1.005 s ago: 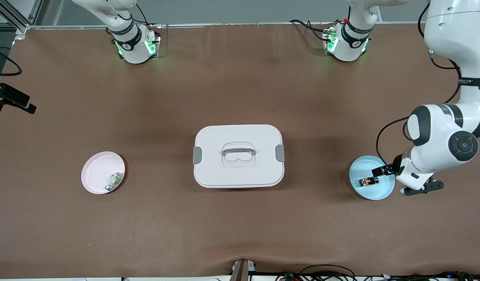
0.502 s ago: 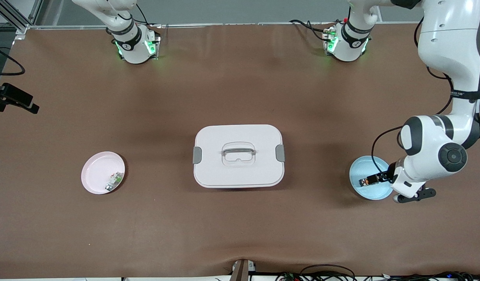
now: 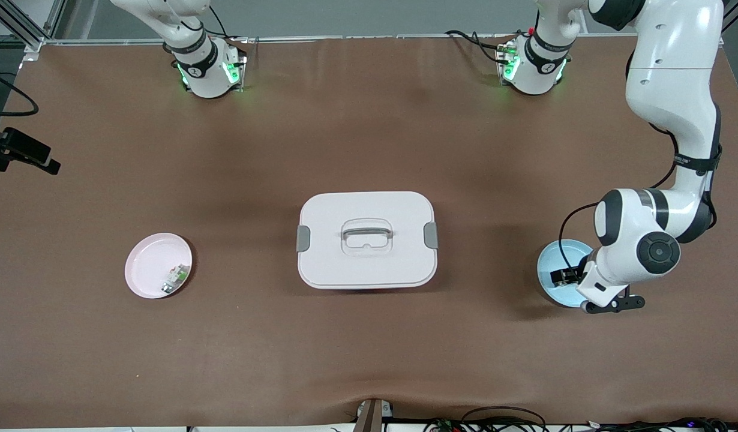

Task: Transfer orange switch to right arm and place
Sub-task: 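Lower the left gripper and close it on the black-orange switch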

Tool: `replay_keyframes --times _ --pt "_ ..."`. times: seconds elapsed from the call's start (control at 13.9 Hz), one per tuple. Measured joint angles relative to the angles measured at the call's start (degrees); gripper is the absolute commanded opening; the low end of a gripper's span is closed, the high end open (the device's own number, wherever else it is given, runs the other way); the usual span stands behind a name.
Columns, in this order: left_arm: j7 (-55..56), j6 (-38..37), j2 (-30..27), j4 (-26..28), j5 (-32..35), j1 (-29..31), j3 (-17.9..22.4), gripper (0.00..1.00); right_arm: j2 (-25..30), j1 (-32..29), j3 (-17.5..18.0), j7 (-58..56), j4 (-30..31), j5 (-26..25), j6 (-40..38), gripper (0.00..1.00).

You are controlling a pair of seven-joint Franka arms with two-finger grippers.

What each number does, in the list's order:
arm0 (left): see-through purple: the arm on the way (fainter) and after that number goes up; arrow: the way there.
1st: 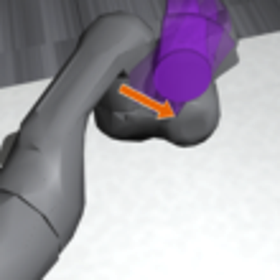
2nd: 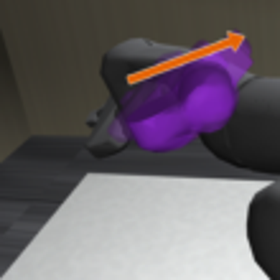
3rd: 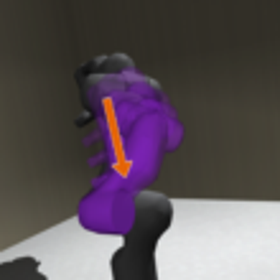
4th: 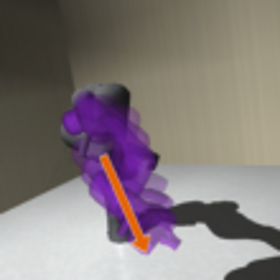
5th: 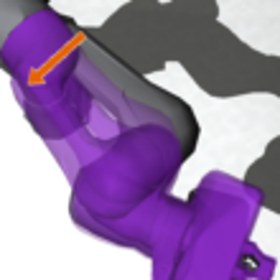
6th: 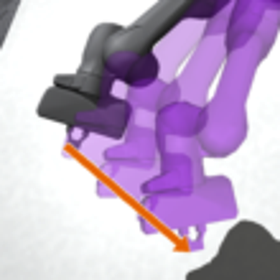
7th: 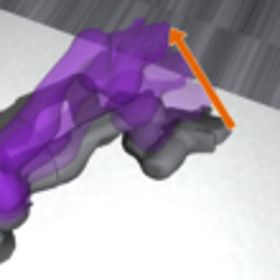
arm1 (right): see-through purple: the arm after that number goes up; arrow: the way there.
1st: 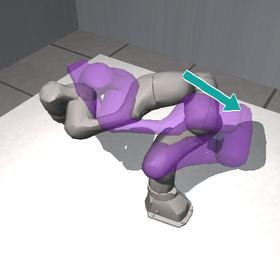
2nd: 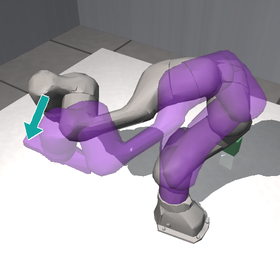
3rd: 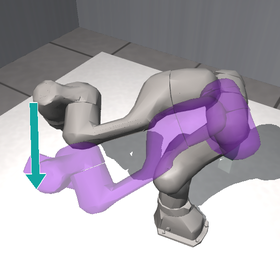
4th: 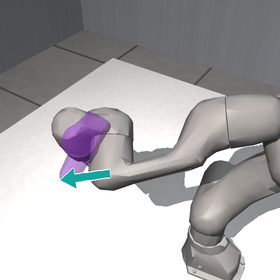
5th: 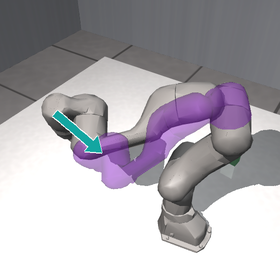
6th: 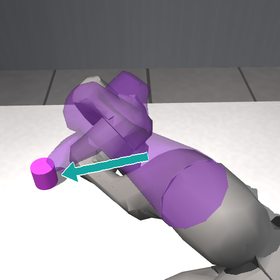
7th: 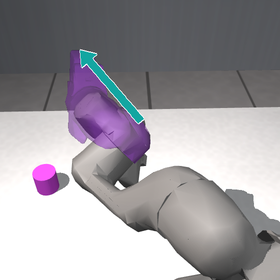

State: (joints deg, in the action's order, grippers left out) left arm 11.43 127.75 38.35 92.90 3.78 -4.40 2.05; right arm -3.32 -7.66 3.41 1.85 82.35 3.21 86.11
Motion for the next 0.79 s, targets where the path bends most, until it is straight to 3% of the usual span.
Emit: replay_keyframes --times 0.79 --pt "0.7 1.5 1.6 -0.1 0.1 0.0 0.0 1.0 0.0 0.0 0.0 0.0 0.0 0.0 -0.2 1.0"
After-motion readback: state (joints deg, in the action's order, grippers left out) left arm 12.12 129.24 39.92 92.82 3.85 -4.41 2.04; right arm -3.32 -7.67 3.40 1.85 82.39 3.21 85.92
